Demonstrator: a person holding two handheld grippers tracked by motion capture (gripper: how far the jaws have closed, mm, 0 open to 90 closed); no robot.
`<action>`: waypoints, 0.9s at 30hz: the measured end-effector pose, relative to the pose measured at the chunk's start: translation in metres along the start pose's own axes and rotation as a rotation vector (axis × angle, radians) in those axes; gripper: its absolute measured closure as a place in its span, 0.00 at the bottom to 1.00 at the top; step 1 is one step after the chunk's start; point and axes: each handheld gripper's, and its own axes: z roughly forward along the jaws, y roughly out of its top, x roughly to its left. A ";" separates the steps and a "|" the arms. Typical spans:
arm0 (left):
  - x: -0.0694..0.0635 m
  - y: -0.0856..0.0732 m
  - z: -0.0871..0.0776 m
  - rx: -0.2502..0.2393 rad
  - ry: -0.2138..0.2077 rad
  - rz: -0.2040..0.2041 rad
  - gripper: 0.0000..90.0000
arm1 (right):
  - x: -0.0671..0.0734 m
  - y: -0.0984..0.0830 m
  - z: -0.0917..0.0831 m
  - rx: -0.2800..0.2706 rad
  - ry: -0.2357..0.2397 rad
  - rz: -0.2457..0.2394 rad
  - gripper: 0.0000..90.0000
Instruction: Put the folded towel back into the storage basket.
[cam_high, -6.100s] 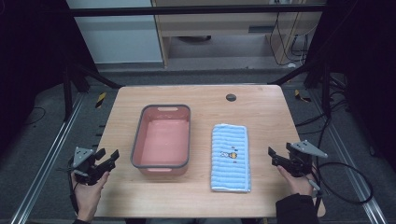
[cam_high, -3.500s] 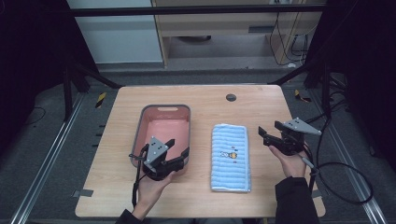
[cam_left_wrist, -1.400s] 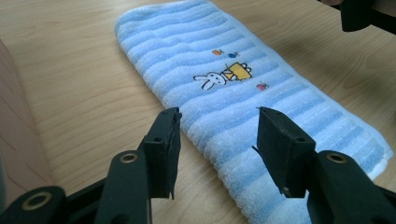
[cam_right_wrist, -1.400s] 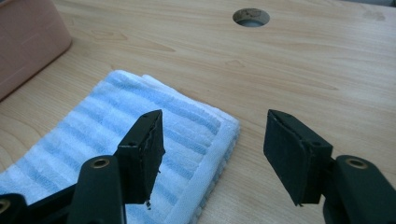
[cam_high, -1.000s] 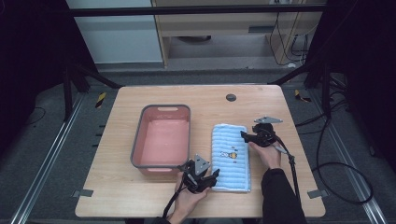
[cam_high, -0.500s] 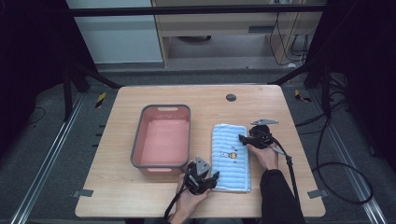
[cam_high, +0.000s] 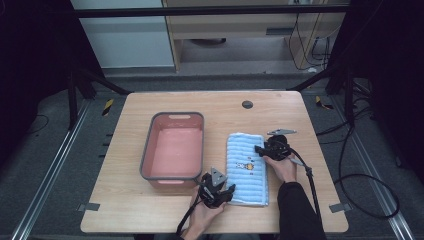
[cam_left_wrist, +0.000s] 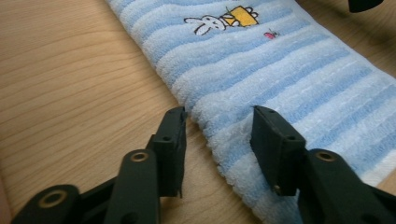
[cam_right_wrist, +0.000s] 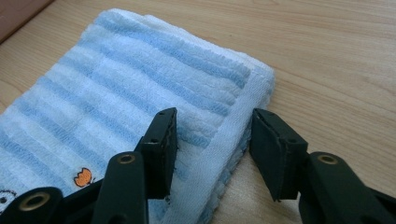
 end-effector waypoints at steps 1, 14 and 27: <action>-0.001 0.000 0.000 0.002 -0.003 -0.001 0.66 | 0.001 0.000 0.000 -0.002 0.001 -0.005 0.60; -0.007 0.002 0.001 0.010 -0.009 -0.028 0.90 | 0.003 -0.002 -0.001 -0.010 0.053 0.026 0.83; -0.008 0.004 -0.008 -0.043 -0.031 -0.040 0.94 | 0.007 0.005 -0.015 -0.046 0.059 0.006 0.88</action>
